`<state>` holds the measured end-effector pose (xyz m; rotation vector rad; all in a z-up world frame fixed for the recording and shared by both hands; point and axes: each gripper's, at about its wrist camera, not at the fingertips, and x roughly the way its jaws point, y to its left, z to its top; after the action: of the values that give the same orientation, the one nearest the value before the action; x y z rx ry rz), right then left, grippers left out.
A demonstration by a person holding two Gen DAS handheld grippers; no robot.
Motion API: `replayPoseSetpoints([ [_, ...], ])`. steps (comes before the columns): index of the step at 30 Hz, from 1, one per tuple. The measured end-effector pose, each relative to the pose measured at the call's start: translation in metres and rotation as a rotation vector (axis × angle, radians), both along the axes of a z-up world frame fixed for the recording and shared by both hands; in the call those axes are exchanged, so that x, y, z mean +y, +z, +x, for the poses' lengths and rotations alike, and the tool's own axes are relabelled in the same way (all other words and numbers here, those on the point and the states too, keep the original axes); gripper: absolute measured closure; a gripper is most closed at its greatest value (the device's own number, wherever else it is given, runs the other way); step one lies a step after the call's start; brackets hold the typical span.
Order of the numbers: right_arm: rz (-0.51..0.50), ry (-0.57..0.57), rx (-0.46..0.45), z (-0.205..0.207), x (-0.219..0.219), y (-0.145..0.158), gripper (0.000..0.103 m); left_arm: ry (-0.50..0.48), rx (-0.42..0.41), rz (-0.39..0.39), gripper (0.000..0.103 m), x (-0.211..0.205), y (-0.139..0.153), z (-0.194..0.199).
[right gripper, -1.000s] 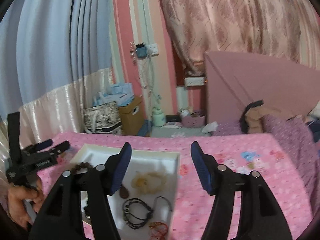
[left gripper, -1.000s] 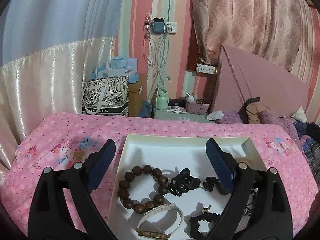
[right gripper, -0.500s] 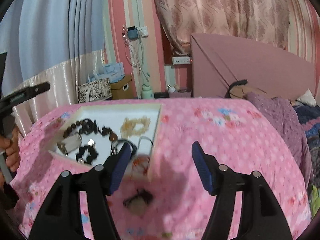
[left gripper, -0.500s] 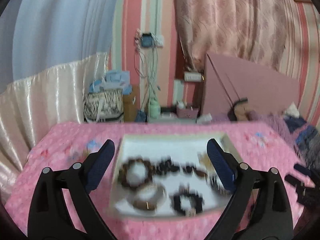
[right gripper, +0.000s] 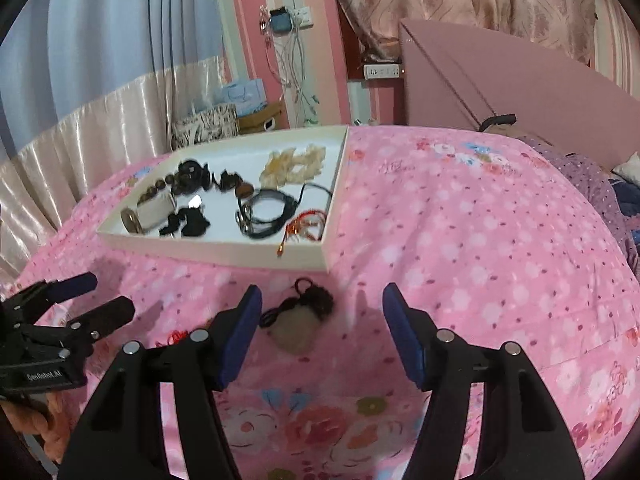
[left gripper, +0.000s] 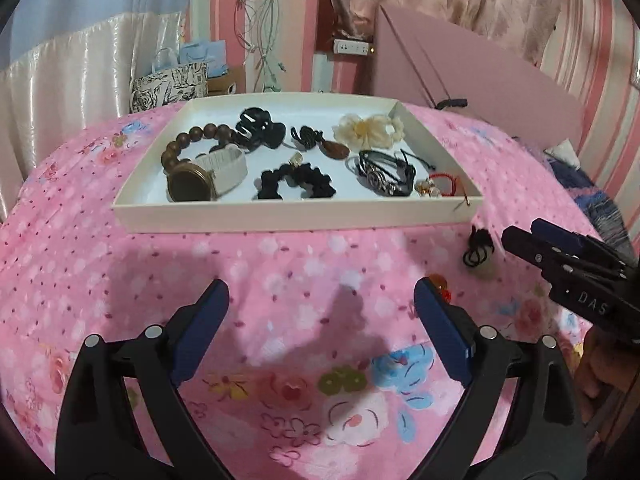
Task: Organize jewelry
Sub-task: 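Withdraw both open tools from the tray toward the last jewelry pieces, then grasp the red tassel charm with left tool while right tool grasps the black cord pendant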
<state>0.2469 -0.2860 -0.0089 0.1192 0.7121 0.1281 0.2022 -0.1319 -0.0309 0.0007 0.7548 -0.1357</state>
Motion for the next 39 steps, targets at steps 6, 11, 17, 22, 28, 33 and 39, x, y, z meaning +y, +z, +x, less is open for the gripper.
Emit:
replayPoseSetpoints([
  [6, 0.0, -0.056, 0.026, -0.006, -0.01, -0.005, 0.04, -0.052, 0.024, 0.055, 0.01, -0.026, -0.009, 0.003],
  [11, 0.0, -0.032, 0.041, -0.003, -0.01, -0.006, 0.046, -0.101, 0.013, 0.083, 0.01, -0.046, -0.009, 0.004],
  [17, 0.018, -0.006, 0.061, 0.013, -0.016, -0.007, 0.049, -0.14, 0.098, 0.026, 0.038, -0.05, -0.021, 0.019],
  [22, 0.007, 0.039, 0.084, 0.025, -0.007, -0.01, 0.05, -0.099, 0.107, 0.01, 0.078, -0.041, -0.025, 0.032],
  [28, -0.011, 0.063, 0.122, 0.04, 0.006, -0.016, 0.057, -0.078, 0.109, -0.033, 0.093, -0.029, -0.026, 0.042],
  [33, -0.031, 0.097, 0.162, 0.049, 0.016, -0.023, 0.07, -0.083, 0.114, -0.096, 0.095, -0.02, -0.026, 0.046],
  [39, -0.021, 0.076, 0.14, 0.044, 0.012, -0.022, 0.086, -0.1, 0.115, -0.171, 0.096, -0.01, -0.028, 0.048],
])
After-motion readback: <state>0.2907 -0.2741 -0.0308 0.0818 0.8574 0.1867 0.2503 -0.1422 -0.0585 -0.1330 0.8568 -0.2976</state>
